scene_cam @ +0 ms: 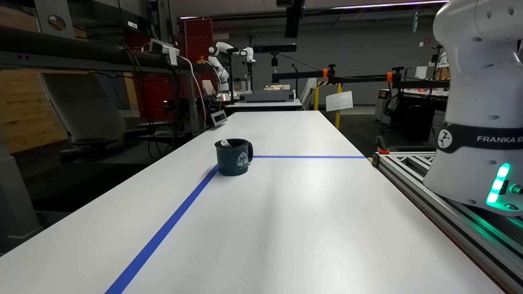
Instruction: Pick up the marker from the cup and put it on the table
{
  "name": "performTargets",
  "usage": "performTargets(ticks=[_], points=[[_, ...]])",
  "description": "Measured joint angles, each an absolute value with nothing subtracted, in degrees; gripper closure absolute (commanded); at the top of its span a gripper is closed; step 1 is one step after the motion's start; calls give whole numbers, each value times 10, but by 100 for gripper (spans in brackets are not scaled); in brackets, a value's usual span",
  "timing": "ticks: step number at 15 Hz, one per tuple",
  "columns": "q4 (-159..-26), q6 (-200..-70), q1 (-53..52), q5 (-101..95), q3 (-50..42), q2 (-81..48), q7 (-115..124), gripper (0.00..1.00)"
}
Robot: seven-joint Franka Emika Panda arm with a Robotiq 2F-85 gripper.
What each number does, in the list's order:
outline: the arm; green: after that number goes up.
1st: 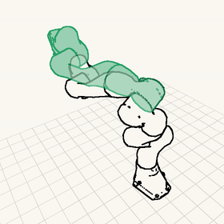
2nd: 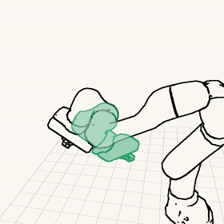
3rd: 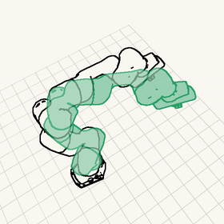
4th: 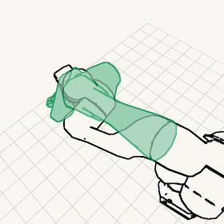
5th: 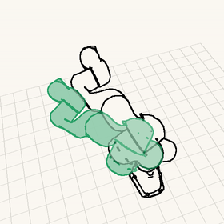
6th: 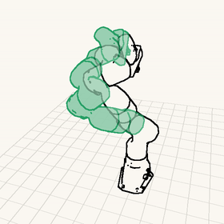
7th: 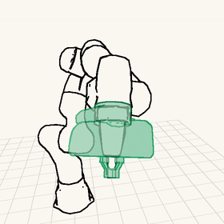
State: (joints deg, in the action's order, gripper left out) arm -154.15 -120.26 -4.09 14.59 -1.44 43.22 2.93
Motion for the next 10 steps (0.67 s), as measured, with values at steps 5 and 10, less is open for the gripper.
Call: performTargets(ticks=[5,10], points=[[-1548,-1194,-33,112,-28,424,-31,0],[-1555,-1197,21,-44,-89,390,-172,0]])
